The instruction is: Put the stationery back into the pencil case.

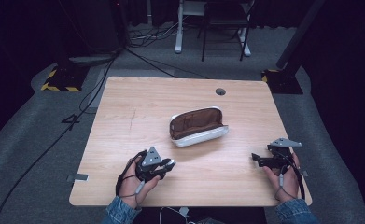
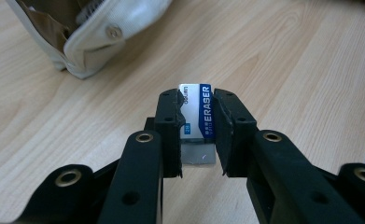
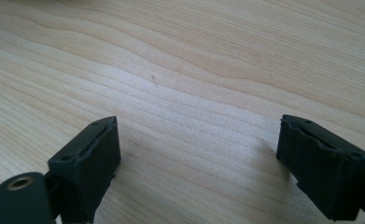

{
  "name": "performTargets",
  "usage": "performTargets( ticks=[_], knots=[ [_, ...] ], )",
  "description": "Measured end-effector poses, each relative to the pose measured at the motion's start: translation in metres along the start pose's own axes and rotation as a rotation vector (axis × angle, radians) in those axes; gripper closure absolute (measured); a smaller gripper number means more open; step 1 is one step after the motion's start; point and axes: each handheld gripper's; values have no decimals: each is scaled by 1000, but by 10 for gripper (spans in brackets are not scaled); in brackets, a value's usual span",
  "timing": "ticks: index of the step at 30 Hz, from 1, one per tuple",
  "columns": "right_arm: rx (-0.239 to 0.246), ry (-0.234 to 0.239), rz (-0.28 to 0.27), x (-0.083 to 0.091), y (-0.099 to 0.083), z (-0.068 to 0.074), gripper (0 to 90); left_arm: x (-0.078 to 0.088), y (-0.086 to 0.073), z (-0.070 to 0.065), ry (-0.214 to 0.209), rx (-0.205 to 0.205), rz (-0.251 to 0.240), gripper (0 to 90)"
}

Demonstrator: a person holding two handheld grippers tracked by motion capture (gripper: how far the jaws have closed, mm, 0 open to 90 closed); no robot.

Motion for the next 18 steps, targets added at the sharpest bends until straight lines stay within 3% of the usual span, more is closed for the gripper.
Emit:
performTargets(
  ticks=[9, 18],
  knots=[
    [-29, -55, 2, -3, 2, 7, 119, 10, 22, 8, 35, 19, -26, 724],
    [-30, -56, 2, -4, 2, 8, 126, 10, 45, 13, 42, 19, -75, 724]
  ],
)
Point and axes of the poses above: each handheld gripper's, and its own axes: x roughly backward along the jaws, y roughly out of its top, z roughly to its left, and after that the axes turned 10 degrees about -z, right-handed
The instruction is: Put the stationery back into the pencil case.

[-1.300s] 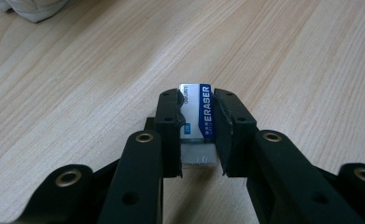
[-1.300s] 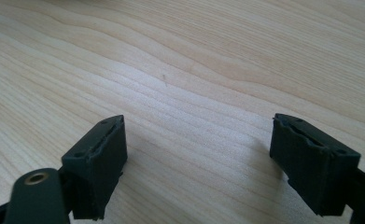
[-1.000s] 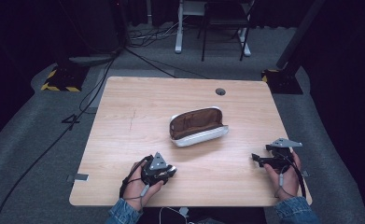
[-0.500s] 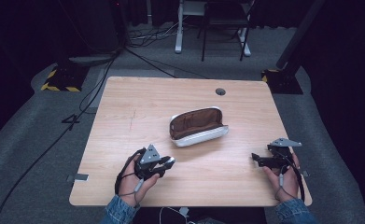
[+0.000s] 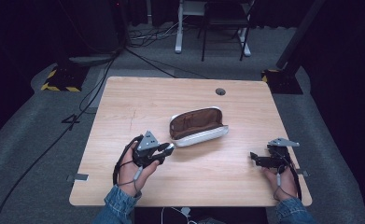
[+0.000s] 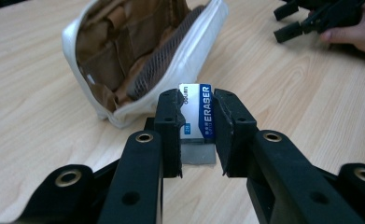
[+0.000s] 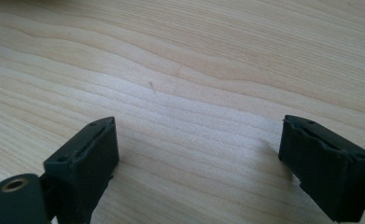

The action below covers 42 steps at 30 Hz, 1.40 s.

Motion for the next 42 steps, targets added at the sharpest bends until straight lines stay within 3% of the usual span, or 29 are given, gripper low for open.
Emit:
performTargets(
  ticks=[9, 19, 28, 37, 42],
  knots=[
    [1, 0, -3, 0, 0, 0, 137, -13, 31, 8, 6, -23, -32, 724],
    [3, 3, -5, 0, 0, 0, 147, -30, 57, 25, -12, 32, -75, 723],
    [3, 3, -5, 0, 0, 0, 147, -63, 64, 37, 48, -1, -63, 723],
    [3, 4, -5, 0, 0, 0, 148, -94, 68, 49, 57, 2, -47, 723],
    [4, 4, -5, 0, 0, 0, 148, -109, 65, 54, 26, 27, -38, 723]
  ],
)
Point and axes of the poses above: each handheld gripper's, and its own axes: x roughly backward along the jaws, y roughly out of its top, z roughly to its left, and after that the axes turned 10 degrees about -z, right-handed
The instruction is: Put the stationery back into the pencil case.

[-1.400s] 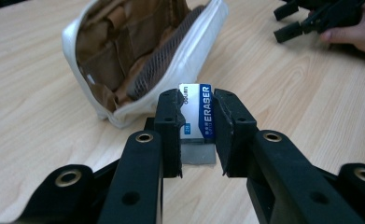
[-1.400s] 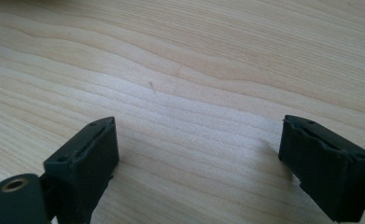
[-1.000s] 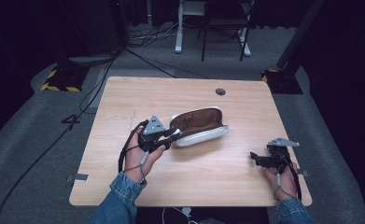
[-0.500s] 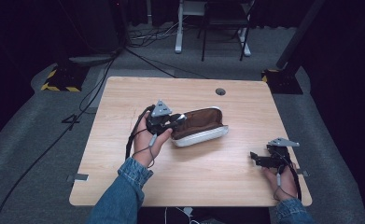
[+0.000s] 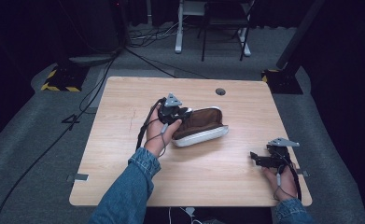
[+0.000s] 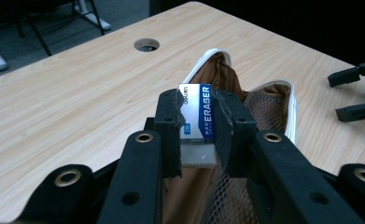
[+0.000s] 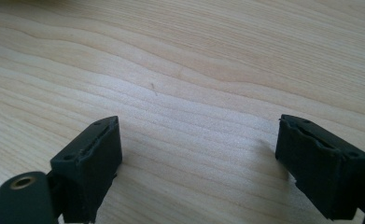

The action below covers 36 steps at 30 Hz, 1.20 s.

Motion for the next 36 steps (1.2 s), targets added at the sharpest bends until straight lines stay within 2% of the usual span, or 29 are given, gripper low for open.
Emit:
performTargets(
  ticks=[7, 10, 12, 19, 20, 27, 36],
  knots=[
    [0, 0, 0, 0, 0, 0, 148, -15, -4, -5, -43, -2, 15, 723],
    [0, 0, 0, 0, 0, 0, 148, -22, -6, -8, -62, -12, 37, 723],
    [1, 0, 0, 0, 0, 0, 149, -29, -9, -9, -48, -15, 62, 723],
    [1, 2, -1, 0, 0, 0, 152, -42, -14, -11, -47, -8, 111, 723],
    [1, 1, -3, 0, 0, 0, 152, -43, -14, -10, -49, -26, 116, 723],
    [4, 4, -4, 0, 0, 0, 154, -51, -18, -14, -58, -42, 167, 723],
    [3, 5, -3, 0, 0, 1, 156, -56, -22, -14, -70, -36, 218, 718]
  ],
)
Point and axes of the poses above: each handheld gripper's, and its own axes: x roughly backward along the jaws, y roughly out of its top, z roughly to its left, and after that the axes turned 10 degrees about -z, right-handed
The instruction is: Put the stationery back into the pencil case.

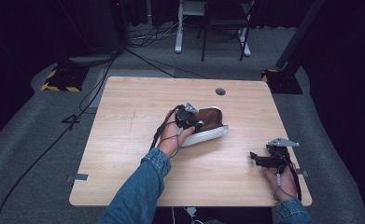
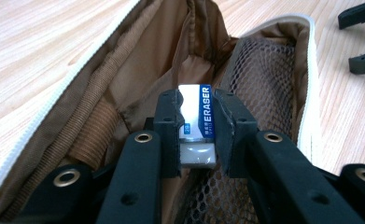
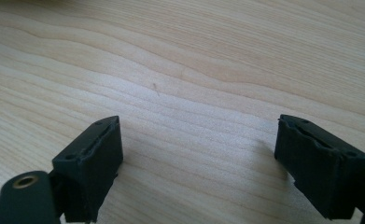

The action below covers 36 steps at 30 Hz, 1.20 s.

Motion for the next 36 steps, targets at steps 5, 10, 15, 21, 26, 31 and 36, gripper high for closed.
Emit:
performTargets(
  ticks=[5, 10, 15, 21, 26, 31, 36],
  knots=[
    [4, 3, 0, 0, 0, 0, 156, -1, 0, -2, -3, 2, 0, 705],
    [2, 4, 1, 0, 0, 0, 157, 3, 3, 0, 38, -7, -44, 537],
    [2, 6, 2, 0, 0, 0, 157, 16, 7, -1, 37, 3, -93, 498],
    [5, 7, 1, 0, 0, 1, 157, 37, 13, -8, 38, -7, -139, 474],
    [4, 8, 1, 0, 0, 1, 158, 58, 15, -14, 45, 1, -174, 433],
    [4, 7, 1, -1, 1, 2, 158, 75, 14, -19, 59, 14, -193, 384],
    [3, 5, 2, -1, 1, 2, 158, 91, 12, -24, 69, 13, -194, 332]
  ],
)
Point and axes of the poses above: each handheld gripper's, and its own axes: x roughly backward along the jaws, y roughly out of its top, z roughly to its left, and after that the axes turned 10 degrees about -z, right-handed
